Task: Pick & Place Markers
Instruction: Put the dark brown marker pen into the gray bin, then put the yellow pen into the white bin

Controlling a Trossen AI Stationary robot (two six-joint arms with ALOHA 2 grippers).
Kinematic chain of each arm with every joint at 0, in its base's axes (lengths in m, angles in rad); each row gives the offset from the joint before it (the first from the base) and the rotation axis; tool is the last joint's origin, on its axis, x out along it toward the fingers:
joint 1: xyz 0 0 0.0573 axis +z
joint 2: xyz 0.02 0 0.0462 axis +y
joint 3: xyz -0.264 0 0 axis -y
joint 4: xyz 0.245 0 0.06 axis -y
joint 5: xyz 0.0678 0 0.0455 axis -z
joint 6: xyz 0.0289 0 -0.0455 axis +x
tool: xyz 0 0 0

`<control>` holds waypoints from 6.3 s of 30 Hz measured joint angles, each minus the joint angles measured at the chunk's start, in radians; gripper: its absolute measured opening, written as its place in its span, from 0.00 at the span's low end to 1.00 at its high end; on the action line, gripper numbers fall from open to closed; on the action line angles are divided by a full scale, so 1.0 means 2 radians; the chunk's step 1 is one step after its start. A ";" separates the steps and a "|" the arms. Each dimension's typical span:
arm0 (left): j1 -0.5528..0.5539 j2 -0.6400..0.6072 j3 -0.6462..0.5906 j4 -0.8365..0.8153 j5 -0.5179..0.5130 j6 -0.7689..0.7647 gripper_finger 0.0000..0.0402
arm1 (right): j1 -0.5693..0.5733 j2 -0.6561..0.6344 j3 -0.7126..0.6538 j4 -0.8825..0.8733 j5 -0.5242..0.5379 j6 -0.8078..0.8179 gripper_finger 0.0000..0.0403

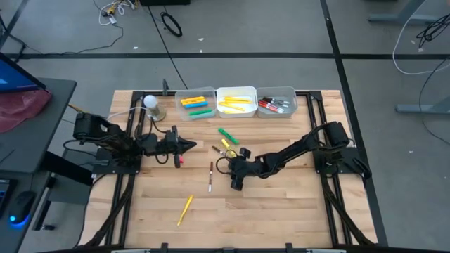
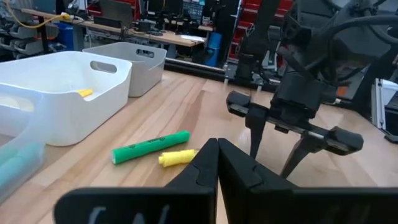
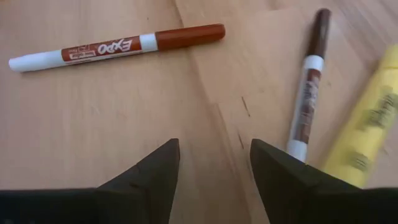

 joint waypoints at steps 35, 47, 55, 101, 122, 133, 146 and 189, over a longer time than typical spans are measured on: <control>0.000 0.000 0.000 -0.003 0.000 -0.008 0.03 | -0.046 0.055 0.002 0.126 -0.061 -0.064 0.15; 0.000 0.000 0.000 -0.004 0.000 -0.008 0.03 | -0.045 0.015 -0.003 0.084 -0.044 -0.035 0.07; 0.000 0.000 0.000 -0.006 0.000 -0.008 0.03 | -0.045 -0.133 -0.002 -0.055 0.001 -0.064 0.06; 0.000 0.000 0.023 -0.007 0.000 -0.005 0.03 | -0.524 -0.130 0.076 -0.415 -0.041 -0.559 0.25; -0.061 0.000 0.023 -0.006 -0.076 0.019 0.03 | -0.310 -0.356 0.007 -0.300 -0.124 -0.216 0.28; -0.152 0.000 0.077 -0.006 -0.153 0.086 0.03 | -0.009 -0.343 -0.159 -0.010 0.008 -0.135 0.16; -0.242 -0.015 0.280 -0.421 -0.218 0.133 0.03 | 0.122 -0.187 -0.179 0.119 0.090 0.020 0.06; -0.489 0.115 0.443 -0.980 -0.219 -0.490 0.51 | 0.084 -0.132 -0.179 0.149 0.079 0.006 0.33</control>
